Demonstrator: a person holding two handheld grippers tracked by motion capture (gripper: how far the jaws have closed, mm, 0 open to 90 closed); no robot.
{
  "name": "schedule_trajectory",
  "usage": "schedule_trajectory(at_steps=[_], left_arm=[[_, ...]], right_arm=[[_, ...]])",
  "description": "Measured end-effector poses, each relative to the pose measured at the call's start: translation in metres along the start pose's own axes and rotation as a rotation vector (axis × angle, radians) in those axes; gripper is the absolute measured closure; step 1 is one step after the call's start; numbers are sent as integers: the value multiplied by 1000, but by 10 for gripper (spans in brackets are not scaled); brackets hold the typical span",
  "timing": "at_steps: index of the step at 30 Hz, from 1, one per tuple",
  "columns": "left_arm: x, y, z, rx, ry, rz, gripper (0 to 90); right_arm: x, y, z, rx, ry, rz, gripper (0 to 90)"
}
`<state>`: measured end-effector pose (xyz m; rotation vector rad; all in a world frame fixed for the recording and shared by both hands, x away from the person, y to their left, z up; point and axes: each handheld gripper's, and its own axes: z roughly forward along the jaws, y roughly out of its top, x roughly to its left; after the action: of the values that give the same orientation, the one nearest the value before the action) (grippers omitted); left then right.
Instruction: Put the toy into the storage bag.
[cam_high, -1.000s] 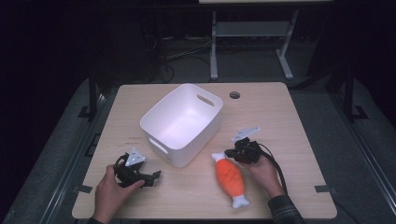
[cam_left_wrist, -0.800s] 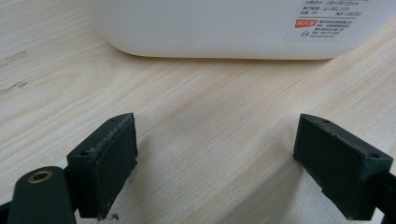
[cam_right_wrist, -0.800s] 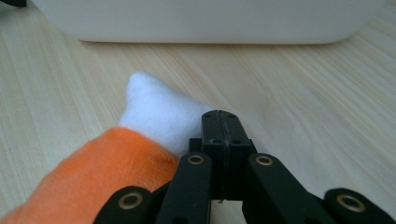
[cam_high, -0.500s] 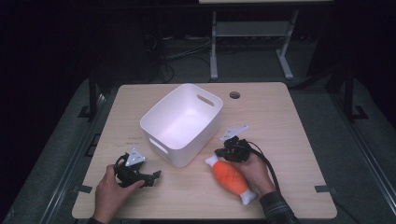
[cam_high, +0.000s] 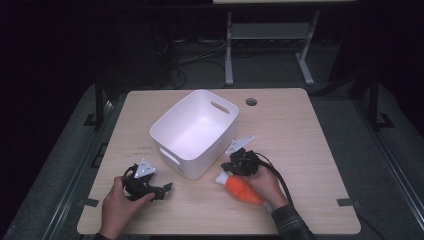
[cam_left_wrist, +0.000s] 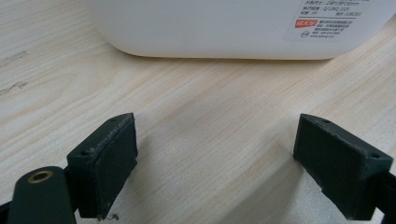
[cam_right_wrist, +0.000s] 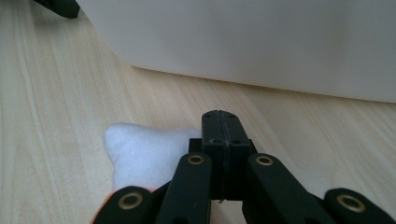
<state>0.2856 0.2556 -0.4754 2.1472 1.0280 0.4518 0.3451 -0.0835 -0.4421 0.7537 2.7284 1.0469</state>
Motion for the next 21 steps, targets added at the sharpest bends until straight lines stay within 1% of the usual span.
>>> schedule_trajectory(at_steps=[3,5,8,9,10,11,13,14,15,16,21], left_arm=[[0,0,0,0,0,0,126],[0,0,0,0,0,0,127],[0,0,0,0,0,0,126],[0,0,0,0,0,0,126],[0,0,0,0,1,1,126],[0,0,0,0,1,0,126],[0,0,0,-1,1,0,126],[0,0,0,0,1,0,126],[0,0,0,0,1,0,127],[0,0,0,0,1,0,126],[0,0,0,0,2,0,126]], right_arm=[[-2,-1,-4,-6,-2,8,897],[-4,-3,-8,-8,-13,9,897],[-8,-6,-15,-13,-26,25,894],[-8,-6,-15,-13,-26,25,894],[-12,-9,-20,-22,-36,36,851],[-13,-10,-23,-24,-41,46,837],[-15,-12,-26,-28,-48,51,821],[-18,-16,-32,-33,-60,63,796],[-18,-16,-32,-33,-60,63,796],[-21,-20,-39,-36,-70,81,752],[-24,-29,-53,-30,-82,101,627]])
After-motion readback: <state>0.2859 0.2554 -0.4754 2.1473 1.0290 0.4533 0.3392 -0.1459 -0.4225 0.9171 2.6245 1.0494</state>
